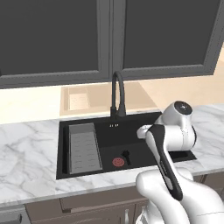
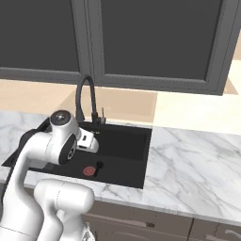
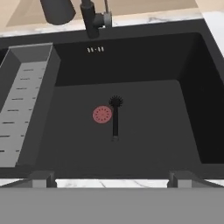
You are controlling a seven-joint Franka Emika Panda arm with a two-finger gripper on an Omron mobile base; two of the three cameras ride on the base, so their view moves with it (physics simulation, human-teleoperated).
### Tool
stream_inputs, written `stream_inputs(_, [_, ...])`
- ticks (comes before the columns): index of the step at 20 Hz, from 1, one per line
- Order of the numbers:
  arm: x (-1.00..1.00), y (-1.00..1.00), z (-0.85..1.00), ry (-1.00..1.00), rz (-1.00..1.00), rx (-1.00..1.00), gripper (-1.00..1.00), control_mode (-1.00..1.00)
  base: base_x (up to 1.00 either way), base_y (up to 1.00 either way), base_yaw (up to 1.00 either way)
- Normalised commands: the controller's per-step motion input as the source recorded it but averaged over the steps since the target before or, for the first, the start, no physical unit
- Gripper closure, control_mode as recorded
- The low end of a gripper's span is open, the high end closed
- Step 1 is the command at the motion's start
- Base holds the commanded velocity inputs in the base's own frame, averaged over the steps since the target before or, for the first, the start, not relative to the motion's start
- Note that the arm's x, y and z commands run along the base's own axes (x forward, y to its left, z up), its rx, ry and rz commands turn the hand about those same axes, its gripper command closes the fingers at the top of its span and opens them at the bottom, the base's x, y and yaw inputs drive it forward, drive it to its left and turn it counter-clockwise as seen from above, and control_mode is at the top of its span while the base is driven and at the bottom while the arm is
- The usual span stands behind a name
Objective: Pick up the dish brush and dish brush from the sink, and place them back in the cabinet, and close the cabinet doors.
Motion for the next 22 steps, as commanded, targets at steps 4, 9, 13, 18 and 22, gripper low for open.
stream_inputs(4, [0.16,0.0,-0.24,0.0,0.0,0.0,-1.0,-1.0,0.0,0.0,0.0])
stream_inputs(9, [0.16,0.0,-0.28,0.0,0.0,-0.01,-1.0,-1.0,0.0,0.0,0.0])
stream_inputs(13, [0.22,0.0,-0.28,0.0,0.0,-0.02,-1.0,-1.0,0.0,0.0,0.0])
stream_inputs(18, [0.15,0.0,-0.29,0.0,0.0,-0.02,-1.0,-1.0,0.0,0.0,0.0])
stream_inputs(22, [0.13,0.0,-0.29,0.0,0.0,-0.03,-1.0,-1.0,0.0,0.0,0.0])
